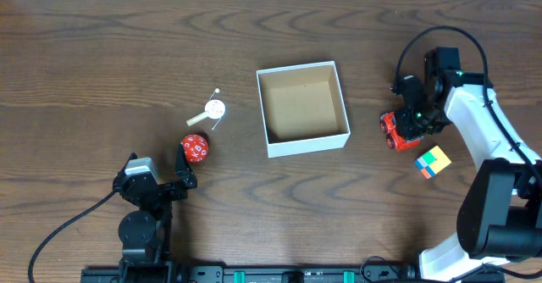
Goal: Pack container
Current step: 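Close the right gripper on the fire truck and lift it, then carry the fire truck left and lower it into the white box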
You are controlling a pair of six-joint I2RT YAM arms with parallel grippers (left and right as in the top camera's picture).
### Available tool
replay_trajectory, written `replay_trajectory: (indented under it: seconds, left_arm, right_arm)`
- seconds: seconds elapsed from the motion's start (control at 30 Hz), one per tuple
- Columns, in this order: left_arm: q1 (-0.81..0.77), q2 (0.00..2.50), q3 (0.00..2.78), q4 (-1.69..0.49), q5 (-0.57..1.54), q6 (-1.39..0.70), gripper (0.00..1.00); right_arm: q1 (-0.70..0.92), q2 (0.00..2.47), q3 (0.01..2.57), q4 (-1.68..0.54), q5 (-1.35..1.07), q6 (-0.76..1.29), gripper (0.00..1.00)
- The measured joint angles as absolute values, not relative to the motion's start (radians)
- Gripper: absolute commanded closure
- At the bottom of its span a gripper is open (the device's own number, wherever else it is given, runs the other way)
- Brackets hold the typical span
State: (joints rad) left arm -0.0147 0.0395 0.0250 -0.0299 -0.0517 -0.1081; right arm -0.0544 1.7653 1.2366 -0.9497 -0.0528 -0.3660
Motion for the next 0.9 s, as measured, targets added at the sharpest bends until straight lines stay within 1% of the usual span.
replay_trajectory:
  seconds: [0.2, 0.4, 0.7, 0.9]
  left_arm:
    - [-0.015, 0.039, 0.025, -0.03, -0.052, -0.108, 0.02]
    - [-0.015, 0.039, 0.025, -0.03, -0.052, -0.108, 0.02]
    - [-0.015, 0.039, 0.025, -0.03, -0.052, -0.108, 0.02]
    - [-0.015, 0.039, 0.025, -0.03, -0.052, -0.108, 0.02]
  right_arm:
    - [-0.031, 1.766, 1.37, -1.043, -0.053, -0.296, 0.62]
    - [0.035, 1.766, 1.498, -1.129, -0.052, -0.241, 0.62]
    - [0.218, 1.766, 1.686, -1.206, -0.053, -0.176, 0.63]
    - [0.356, 1.766, 1.789, -1.184, -0.053, -0.126, 0.66]
